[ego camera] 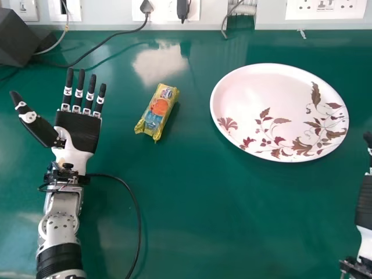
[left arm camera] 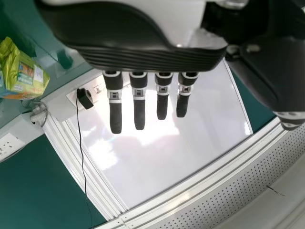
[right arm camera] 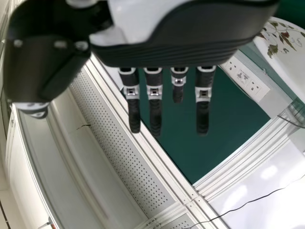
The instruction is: Pick up biscuit and place it in the plate
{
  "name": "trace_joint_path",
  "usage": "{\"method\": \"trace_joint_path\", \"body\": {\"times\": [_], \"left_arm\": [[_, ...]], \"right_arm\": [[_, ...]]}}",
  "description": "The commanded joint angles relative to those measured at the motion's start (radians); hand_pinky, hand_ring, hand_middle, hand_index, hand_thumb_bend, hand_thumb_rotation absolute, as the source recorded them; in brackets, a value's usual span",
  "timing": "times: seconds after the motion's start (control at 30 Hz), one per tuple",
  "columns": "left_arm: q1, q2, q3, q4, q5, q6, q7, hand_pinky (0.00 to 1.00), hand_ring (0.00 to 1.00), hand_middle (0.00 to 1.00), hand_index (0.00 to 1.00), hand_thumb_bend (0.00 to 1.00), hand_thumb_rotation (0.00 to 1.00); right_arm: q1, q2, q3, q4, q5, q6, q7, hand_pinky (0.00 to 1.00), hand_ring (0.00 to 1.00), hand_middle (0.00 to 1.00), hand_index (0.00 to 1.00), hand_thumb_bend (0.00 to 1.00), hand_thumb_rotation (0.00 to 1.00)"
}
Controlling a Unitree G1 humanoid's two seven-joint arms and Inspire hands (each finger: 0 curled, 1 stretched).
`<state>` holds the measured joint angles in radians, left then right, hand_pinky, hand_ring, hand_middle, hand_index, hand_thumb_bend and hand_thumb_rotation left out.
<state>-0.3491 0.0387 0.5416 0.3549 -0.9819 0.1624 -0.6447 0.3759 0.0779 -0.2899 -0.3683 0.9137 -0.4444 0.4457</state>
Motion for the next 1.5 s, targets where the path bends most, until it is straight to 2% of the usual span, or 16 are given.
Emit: {"method": "trace_joint_path", "body": {"times": [0.0, 0.43, 0.8, 1.0, 1.1, 1.27, 1.47], "left_arm": [[0.065, -0.018, 0.011, 0.030, 0.008, 0.008, 0.007, 0.72, 0.84, 0.95, 0.94, 1.00, 0.60], [0.076, -0.025, 0.010, 0.003, 0.005, 0.004, 0.017, 0.72, 0.83, 0.94, 0.92, 1.00, 0.58], [0.091, -0.030, 0.003, -0.019, 0.015, -0.004, 0.016, 0.71, 0.82, 0.94, 0.91, 1.00, 0.58], [0.104, -0.036, -0.011, -0.048, 0.059, -0.053, 0.009, 0.71, 0.84, 0.94, 0.92, 1.00, 0.57], [0.122, -0.050, -0.026, -0.097, 0.089, -0.092, 0.019, 0.72, 0.84, 0.95, 0.92, 1.00, 0.57], [0.139, -0.059, -0.036, -0.135, 0.112, -0.135, 0.004, 0.71, 0.85, 0.96, 0.92, 1.00, 0.57], [0.155, -0.066, -0.049, -0.180, 0.114, -0.154, 0.016, 0.71, 0.84, 0.95, 0.93, 1.00, 0.57]], "right_arm": [[0.004, 0.035, 0.000, -0.008, -0.001, -0.002, 0.001, 0.61, 0.73, 0.76, 0.77, 0.88, 0.39], [0.007, 0.036, -0.001, -0.008, 0.005, 0.004, -0.007, 0.62, 0.75, 0.79, 0.77, 0.86, 0.41], [0.008, 0.037, 0.000, -0.009, 0.001, 0.003, -0.015, 0.63, 0.75, 0.81, 0.78, 0.87, 0.39], [0.003, 0.033, -0.003, 0.000, 0.008, 0.001, -0.002, 0.63, 0.76, 0.83, 0.81, 0.87, 0.39], [0.003, 0.032, -0.005, 0.003, 0.011, 0.000, 0.003, 0.66, 0.80, 0.87, 0.84, 0.86, 0.40], [0.006, 0.033, -0.007, 0.005, 0.014, 0.001, 0.006, 0.69, 0.84, 0.90, 0.87, 0.83, 0.47], [0.005, 0.032, -0.006, 0.007, 0.019, 0.004, 0.007, 0.73, 0.87, 0.92, 0.87, 0.80, 0.53]]}}
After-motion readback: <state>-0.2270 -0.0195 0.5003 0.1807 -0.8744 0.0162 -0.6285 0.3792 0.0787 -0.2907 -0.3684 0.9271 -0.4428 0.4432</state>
